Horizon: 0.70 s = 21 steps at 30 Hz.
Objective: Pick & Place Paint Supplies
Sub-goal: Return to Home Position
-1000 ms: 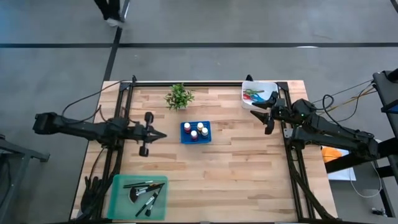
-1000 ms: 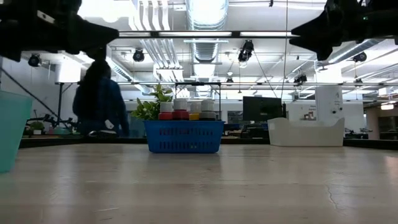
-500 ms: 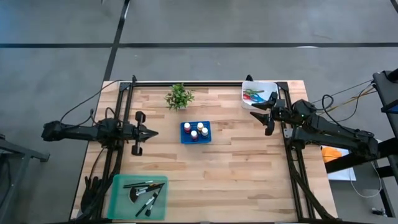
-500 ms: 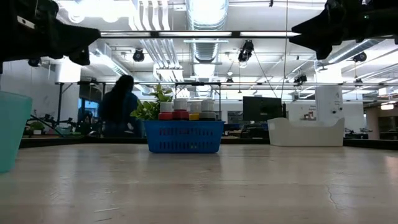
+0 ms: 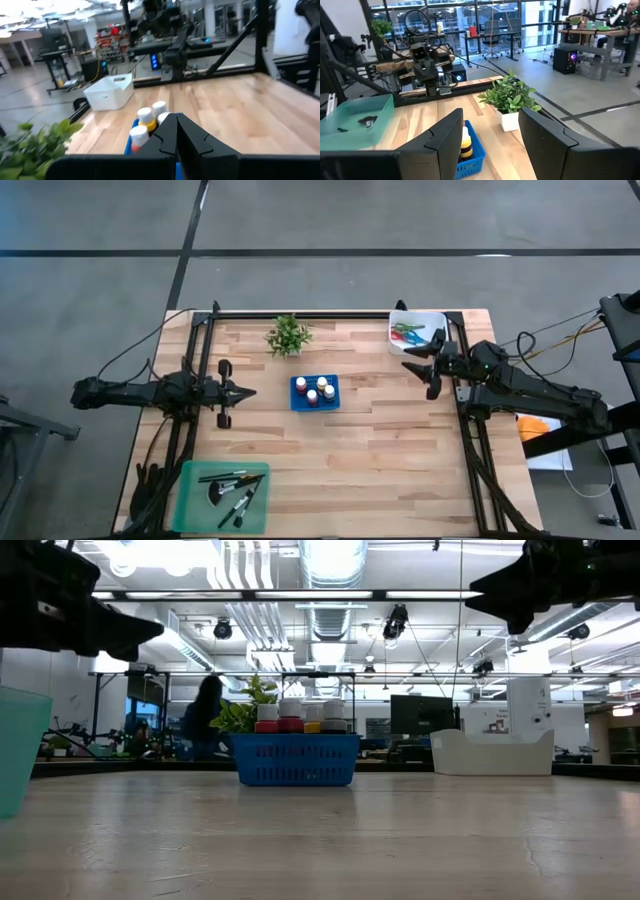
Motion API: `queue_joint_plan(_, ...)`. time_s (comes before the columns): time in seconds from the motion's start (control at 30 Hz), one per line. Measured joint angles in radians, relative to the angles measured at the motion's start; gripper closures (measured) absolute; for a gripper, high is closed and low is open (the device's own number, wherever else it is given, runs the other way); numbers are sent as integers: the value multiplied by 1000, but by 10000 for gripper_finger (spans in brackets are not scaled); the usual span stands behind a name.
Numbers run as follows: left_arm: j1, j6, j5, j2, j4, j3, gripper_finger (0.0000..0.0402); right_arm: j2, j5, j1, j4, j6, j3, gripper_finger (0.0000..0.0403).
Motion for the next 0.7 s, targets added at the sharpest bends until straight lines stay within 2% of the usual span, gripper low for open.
queue_joint_plan(0.37, 3, 38, -49, 3, -56, -1, 395, 0, -3, 52, -1, -86, 0, 211)
queue_joint_plan(0.57, 3, -70, -49, 3, -53, -1, 395, -1, -3, 66, 0, -201, -11, 211)
queue_joint_plan(0.7, 3, -82, -49, 3, -53, -1, 395, -13, -63, 87, 56, -245, -46, 211)
